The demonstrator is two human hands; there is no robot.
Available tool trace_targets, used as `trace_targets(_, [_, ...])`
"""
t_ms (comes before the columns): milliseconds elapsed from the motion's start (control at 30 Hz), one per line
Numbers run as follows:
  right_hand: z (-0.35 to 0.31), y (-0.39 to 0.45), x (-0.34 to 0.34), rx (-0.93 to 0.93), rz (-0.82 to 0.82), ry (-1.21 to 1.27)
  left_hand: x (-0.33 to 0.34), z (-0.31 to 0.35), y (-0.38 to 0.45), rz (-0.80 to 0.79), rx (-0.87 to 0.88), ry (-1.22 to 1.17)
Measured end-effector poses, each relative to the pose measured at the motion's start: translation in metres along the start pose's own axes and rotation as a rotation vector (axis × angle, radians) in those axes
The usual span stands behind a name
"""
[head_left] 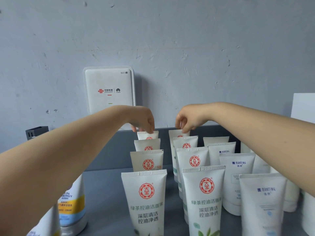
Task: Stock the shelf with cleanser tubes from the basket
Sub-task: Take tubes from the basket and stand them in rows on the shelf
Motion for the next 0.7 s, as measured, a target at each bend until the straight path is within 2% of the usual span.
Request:
trace_targets(167, [0.007,-0.031,-0.030,0.021,0.139,-0.062,-0.029,0.025,-0.022,0.200,0.070,-0.013])
trace_targets(300, [0.011,-0.073,-0.040,0.004,0.215,-0.092,-0.030,0.064,-0.055,0.327,0.110,0.088])
trace_targets(400, [0.023,-0.110,-0.039,-0.004,0.264,-0.097,-0.018,0.101,-0.077,0.345,0.144,0.103])
trace_targets(567, [0.052,-0.173,-0.032,-0.022,0.318,-0.028,0.013,0.164,-0.102,0.356,0.236,-0.001])
trace_targets(700, [0.064,-0.207,-0.022,-0.059,0.357,0.020,0.045,0.201,-0.115,0.309,0.294,0.002])
Point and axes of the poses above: each hand's wrist, its own y-axis towards the middle knuckle, its own x-axis out of the palm, z = x × y, the point moved 8 cm from there along y, towards the middle knuckle, and after that the axes turned 14 degrees about -y, right-handed, at the moved point
